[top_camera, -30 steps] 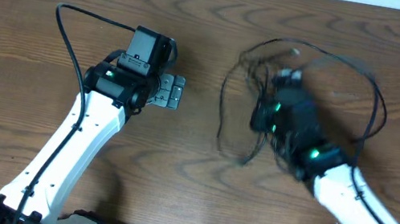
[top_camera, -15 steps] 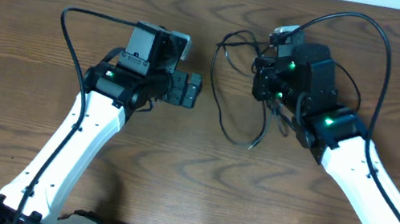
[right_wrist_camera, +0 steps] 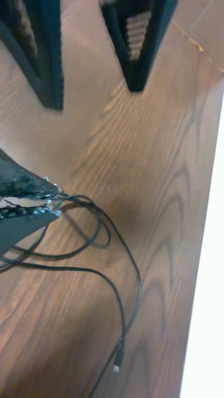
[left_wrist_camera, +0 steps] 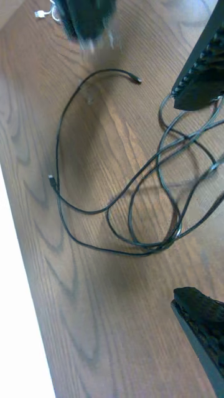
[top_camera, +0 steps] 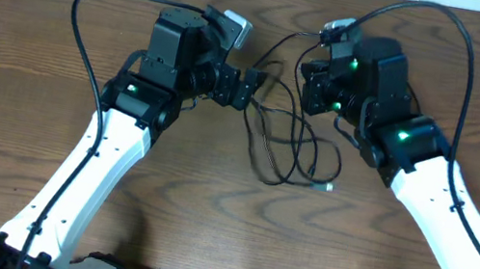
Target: Untangle cables
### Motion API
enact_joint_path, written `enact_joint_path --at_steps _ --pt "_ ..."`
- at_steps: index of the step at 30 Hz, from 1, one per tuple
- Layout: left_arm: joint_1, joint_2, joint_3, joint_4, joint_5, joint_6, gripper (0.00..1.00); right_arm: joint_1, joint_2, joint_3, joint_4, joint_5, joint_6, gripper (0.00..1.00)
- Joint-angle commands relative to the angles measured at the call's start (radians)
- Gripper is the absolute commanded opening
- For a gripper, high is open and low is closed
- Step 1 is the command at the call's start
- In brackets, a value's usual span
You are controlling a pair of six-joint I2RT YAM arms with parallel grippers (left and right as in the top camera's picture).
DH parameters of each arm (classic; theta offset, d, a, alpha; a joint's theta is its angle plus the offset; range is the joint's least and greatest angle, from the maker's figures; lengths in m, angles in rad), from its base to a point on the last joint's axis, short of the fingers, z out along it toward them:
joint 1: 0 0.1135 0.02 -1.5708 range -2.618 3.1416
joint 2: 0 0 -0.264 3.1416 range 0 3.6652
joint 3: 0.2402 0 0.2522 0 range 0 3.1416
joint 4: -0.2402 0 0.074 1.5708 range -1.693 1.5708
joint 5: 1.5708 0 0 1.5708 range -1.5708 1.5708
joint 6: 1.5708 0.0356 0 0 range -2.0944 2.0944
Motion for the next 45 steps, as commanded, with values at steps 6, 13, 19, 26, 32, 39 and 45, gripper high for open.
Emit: enact_joint_path --at_steps 6,13,19,26,32,39,45 --pt "-0.003 0.11 0.005 -0.047 0.016 0.058 0.88 -0.002 -0.012 0.142 -0.189 0.083 -0.031 0.89" --pt "-0.044 0.216 0.005 -0.085 0.016 0.058 0.86 -0.003 -0.01 0.136 -0.444 0.291 0.05 0.99" --pt "-0.109 0.292 0.005 -0.036 0.015 0.058 0.86 -0.003 -0.01 0.136 -0.538 0.29 0.05 0.99" --pt "-0.149 0.348 0.005 0.074 0.011 0.058 0.87 0.001 -0.01 0.136 -0.6 0.266 0.077 0.99" --pt "-0.148 0.394 0.005 0.136 -0.056 0.058 0.87 0.013 -0.01 0.136 -0.633 0.245 0.076 0.99" --pt "-0.148 0.419 0.005 0.171 -0.208 0.059 0.75 0.04 -0.012 0.136 -0.649 0.244 0.081 0.99" --pt "-0.148 0.486 0.005 0.213 -0.251 0.058 0.65 0.064 -0.035 0.136 -0.661 0.245 0.084 0.99"
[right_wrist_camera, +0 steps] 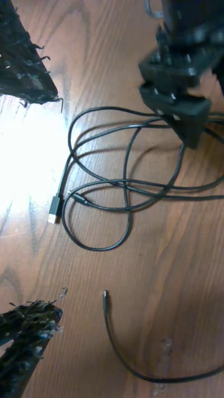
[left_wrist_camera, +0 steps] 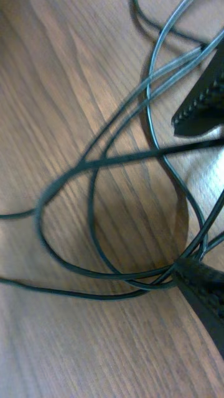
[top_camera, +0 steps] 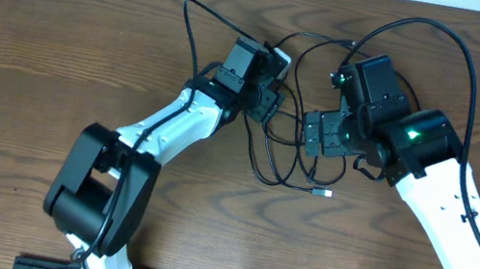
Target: Untangle cables
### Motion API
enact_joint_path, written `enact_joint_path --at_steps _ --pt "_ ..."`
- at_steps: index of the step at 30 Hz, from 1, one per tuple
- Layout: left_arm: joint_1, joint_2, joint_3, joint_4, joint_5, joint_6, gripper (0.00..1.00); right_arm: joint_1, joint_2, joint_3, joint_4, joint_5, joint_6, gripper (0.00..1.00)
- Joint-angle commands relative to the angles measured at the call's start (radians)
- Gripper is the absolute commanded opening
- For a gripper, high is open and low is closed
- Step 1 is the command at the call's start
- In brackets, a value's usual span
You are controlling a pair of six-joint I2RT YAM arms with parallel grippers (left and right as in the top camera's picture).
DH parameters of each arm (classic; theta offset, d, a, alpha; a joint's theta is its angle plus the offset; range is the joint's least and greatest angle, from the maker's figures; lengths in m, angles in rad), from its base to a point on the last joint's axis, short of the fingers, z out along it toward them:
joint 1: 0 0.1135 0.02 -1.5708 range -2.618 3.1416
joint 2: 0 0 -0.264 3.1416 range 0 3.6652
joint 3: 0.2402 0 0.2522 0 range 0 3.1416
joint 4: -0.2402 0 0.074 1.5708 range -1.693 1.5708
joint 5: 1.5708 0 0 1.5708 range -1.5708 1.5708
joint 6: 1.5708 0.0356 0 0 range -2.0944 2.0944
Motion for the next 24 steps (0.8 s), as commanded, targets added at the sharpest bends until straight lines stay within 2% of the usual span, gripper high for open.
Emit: enact_joint_path --at_steps 1,4,5,8,9,10,16,24 --pt "0.002 0.058 0.005 0.015 -0.049 0.0 0.65 0.016 -0.035 0.006 -0.011 -0.002 0.016 0.99" --pt "0.002 0.077 0.005 0.025 -0.049 -0.015 0.65 0.018 -0.05 0.006 -0.018 -0.002 0.016 0.99" --pt "0.002 0.077 0.005 0.024 -0.049 -0.015 0.61 0.018 -0.054 0.006 -0.02 -0.002 0.016 0.99" --pt "0.002 0.075 0.005 0.024 -0.048 -0.014 0.29 0.018 -0.059 0.006 -0.022 -0.002 0.016 0.99" --pt "0.002 0.071 0.005 0.021 -0.049 -0.014 0.11 0.018 -0.059 0.006 -0.023 -0.001 0.015 0.99" --pt "0.002 0.064 0.006 0.016 -0.049 -0.014 0.08 0.018 -0.059 0.006 -0.026 0.0 0.015 0.99" --pt "0.002 -0.09 0.006 -0.011 -0.049 0.016 0.07 0.018 -0.058 0.005 -0.045 0.027 0.008 0.99" --pt "0.001 -0.523 0.013 0.005 -0.049 0.103 0.07 0.018 -0.058 -0.016 -0.029 0.032 0.008 0.99"
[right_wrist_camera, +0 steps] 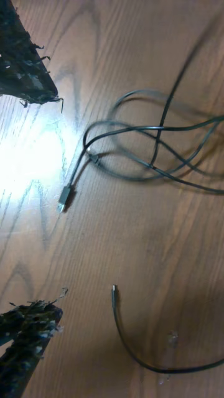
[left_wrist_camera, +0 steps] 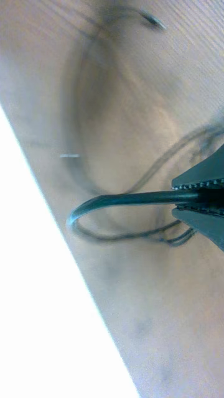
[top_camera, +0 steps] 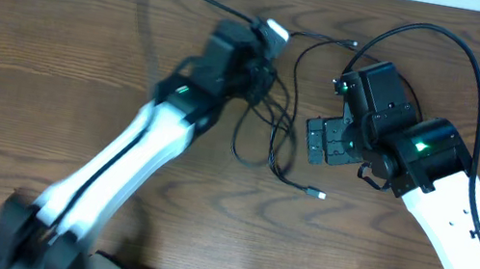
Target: Untangle cables
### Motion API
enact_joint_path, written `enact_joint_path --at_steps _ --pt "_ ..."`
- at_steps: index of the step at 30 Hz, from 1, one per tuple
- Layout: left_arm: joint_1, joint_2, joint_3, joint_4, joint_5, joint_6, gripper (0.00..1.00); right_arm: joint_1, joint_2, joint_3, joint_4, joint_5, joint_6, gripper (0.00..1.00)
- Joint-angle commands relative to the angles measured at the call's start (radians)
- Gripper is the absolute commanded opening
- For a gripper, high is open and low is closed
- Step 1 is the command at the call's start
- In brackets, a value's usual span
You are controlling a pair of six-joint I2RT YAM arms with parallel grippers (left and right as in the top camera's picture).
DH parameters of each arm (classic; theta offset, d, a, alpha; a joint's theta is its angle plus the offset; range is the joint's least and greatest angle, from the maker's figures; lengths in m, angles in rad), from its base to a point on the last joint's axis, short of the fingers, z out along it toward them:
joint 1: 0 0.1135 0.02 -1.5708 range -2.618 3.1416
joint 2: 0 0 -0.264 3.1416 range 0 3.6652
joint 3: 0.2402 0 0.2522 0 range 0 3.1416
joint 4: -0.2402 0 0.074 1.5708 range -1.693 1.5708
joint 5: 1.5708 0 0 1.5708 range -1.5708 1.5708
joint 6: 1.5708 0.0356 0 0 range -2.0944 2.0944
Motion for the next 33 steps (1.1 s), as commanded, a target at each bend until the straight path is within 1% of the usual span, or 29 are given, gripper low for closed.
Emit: enact_joint_path --at_steps 1,5,9,13,16,20,23,26,28,31,33 --pt "0.001 -0.209 0.019 0.01 -0.005 0.06 0.07 0.008 -0.013 -0.023 0.015 0.016 0.008 0.99" --pt "0.001 -0.403 0.023 0.032 -0.005 0.059 0.07 0.008 -0.013 -0.068 0.04 0.015 0.009 0.99" --pt "0.001 -0.55 0.023 0.052 0.007 0.059 0.07 0.008 -0.013 -0.122 0.064 0.002 0.019 0.99" --pt "0.001 -0.629 0.023 0.065 0.123 0.058 0.07 0.009 -0.013 -0.18 0.129 -0.094 0.019 0.99" --pt "0.001 -0.644 0.023 0.077 0.183 0.053 0.07 0.009 -0.013 -0.218 0.191 -0.191 0.019 0.99" --pt "0.001 -0.634 0.023 0.079 0.182 0.036 0.07 0.025 -0.013 -0.259 0.285 -0.297 0.006 0.99" --pt "0.001 -0.62 0.023 0.079 0.182 0.02 0.07 0.07 -0.011 -0.288 0.355 -0.325 -0.047 0.99" --pt "0.001 -0.603 0.023 0.072 0.182 0.021 0.07 0.133 -0.003 -0.312 0.378 -0.316 -0.181 0.99" --pt "0.001 -0.595 0.023 0.068 0.182 0.021 0.07 0.166 0.002 -0.329 0.377 -0.269 -0.228 0.99" --pt "0.001 -0.59 0.023 0.056 0.182 0.021 0.07 0.193 0.003 -0.359 0.379 -0.159 -0.223 0.99" --pt "0.001 -0.59 0.023 0.053 0.182 0.021 0.07 0.197 0.003 -0.374 0.392 -0.129 -0.148 0.99"
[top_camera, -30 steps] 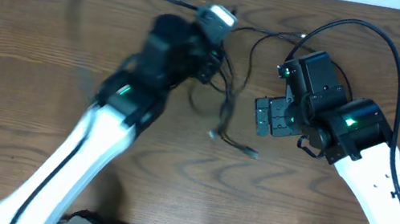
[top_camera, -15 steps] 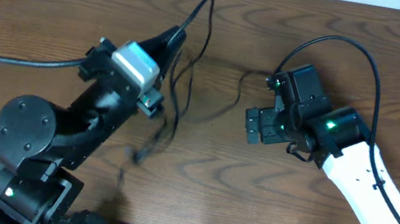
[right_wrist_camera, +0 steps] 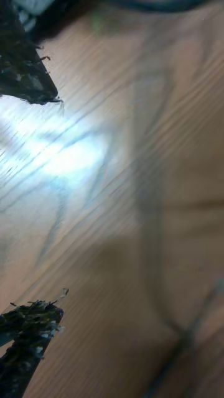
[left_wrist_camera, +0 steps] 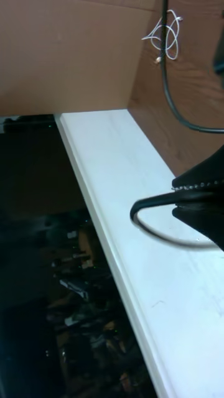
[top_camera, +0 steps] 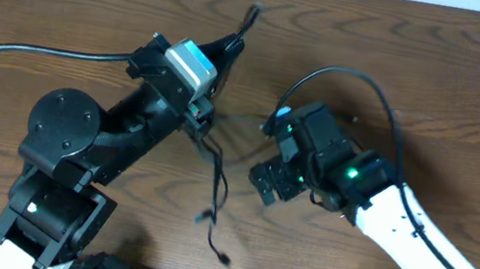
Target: Untangle cables
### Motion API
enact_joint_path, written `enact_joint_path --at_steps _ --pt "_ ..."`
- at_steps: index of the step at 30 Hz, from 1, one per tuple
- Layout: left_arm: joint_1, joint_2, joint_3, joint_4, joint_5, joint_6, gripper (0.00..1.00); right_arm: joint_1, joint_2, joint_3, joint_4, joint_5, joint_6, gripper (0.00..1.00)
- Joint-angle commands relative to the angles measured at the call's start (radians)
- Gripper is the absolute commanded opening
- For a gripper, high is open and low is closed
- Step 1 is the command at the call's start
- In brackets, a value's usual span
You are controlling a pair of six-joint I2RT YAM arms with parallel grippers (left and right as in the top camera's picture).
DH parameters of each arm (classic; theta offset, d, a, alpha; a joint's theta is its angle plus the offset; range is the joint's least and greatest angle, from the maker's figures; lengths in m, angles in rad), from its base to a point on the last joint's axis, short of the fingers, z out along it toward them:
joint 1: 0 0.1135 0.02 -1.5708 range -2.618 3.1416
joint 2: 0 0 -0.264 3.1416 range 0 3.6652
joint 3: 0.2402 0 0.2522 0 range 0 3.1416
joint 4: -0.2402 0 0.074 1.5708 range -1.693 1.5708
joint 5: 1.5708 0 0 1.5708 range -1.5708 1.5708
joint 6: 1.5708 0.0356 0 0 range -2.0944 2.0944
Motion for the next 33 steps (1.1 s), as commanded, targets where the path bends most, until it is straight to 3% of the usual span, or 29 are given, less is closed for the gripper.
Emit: enact_joint_path --at_steps 1,3,6,18,27,33 --pt "0.001 -0.006 0.019 0.006 0.016 -0.008 0.07 0.006 0.003 -0.03 0.027 0.082 0.058 0.99" --pt "0.001 -0.006 0.019 0.006 0.016 -0.008 0.07 0.008 0.004 -0.05 0.074 0.024 0.101 0.99" --pt "0.001 -0.006 0.019 0.005 0.016 -0.008 0.07 0.016 0.01 -0.085 0.14 -0.042 0.051 0.99" --pt "0.001 -0.006 0.019 0.005 0.016 -0.008 0.08 0.021 0.095 -0.216 0.423 0.175 -0.458 0.99" --pt "0.001 -0.006 0.019 0.005 0.016 -0.008 0.07 0.021 0.104 -0.216 0.6 0.239 -0.485 0.99" --pt "0.001 -0.006 0.019 -0.006 0.016 -0.008 0.08 0.039 0.104 -0.216 0.573 0.22 -0.425 0.99"
